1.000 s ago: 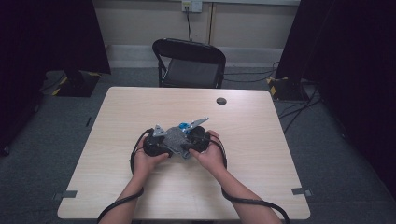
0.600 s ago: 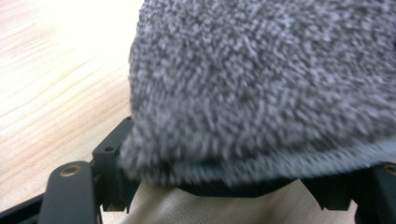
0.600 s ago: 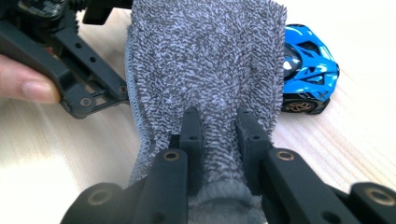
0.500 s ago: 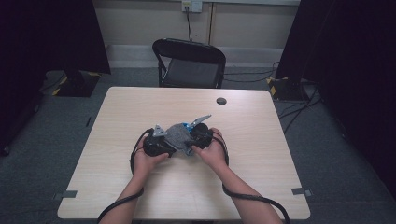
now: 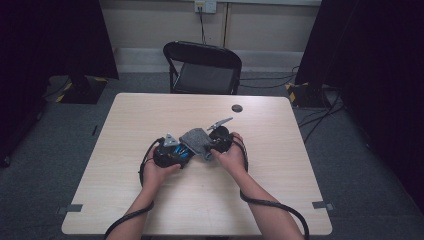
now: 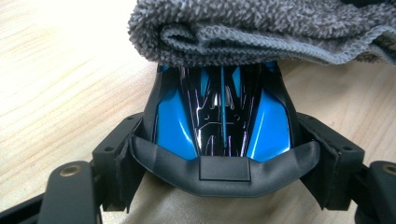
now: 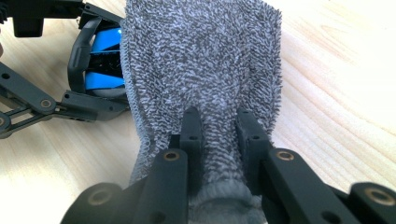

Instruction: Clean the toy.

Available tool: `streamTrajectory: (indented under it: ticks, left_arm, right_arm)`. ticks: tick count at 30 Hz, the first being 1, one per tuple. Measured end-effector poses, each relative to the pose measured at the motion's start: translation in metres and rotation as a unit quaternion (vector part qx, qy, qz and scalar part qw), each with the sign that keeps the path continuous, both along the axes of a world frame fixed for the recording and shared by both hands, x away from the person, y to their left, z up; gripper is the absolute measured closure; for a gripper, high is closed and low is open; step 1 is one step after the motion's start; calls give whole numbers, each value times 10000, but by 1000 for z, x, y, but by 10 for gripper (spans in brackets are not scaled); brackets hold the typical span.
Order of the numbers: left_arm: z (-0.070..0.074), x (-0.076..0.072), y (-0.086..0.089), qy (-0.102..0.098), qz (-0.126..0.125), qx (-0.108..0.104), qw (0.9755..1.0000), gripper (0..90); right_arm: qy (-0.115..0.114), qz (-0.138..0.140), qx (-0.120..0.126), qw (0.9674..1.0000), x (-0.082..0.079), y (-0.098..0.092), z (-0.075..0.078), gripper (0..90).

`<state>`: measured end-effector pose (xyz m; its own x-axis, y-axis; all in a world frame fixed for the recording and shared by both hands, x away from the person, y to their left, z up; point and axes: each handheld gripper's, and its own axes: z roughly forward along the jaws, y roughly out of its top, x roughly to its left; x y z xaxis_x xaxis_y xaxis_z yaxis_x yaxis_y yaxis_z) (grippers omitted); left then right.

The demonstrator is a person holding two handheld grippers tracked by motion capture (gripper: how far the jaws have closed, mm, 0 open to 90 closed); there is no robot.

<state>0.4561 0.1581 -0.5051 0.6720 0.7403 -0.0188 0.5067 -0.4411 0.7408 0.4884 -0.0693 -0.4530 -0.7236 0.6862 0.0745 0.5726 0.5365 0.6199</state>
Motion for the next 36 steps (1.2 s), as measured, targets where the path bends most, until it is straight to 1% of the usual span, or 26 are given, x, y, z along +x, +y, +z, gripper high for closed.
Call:
streamTrajectory:
  ticks: [2, 5, 6, 9, 16, 21, 29, 30, 36]
  left_arm:
    - [0, 0, 0, 0, 1, -1, 10000, 243]
    - [0, 0, 0, -1, 0, 0, 10000, 243]
    - [0, 0, 0, -1, 0, 0, 10000, 243]
    - [0, 0, 0, 2, -1, 0, 10000, 243]
    - [0, 0, 0, -3, 0, -2, 10000, 243]
    - [0, 0, 0, 0, 0, -1, 10000, 243]
    - [0, 0, 0, -2, 1, -3, 10000, 243]
    - [0, 0, 0, -2, 1, -3, 10000, 243]
    - [0, 0, 0, -2, 1, -3, 10000, 243]
  right_arm:
    - [-34, 9, -12, 10000, 1, 0, -1, 758]
    - [-37, -22, -16, 10000, 3, 0, -1, 758]
    - [-5, -45, -20, 10000, 4, 0, -1, 758]
    - [-28, -64, -5, 10000, 7, -1, -2, 758]
    - [46, -203, 21, 9998, 17, -5, -2, 758]
    - [50, -297, 4, 9995, 23, -8, -3, 757]
    - [87, -460, 111, 9988, 32, -16, -5, 757]
    - [133, -494, 110, 9986, 33, -17, -5, 757]
    - [82, -509, 75, 9986, 36, -17, -5, 758]
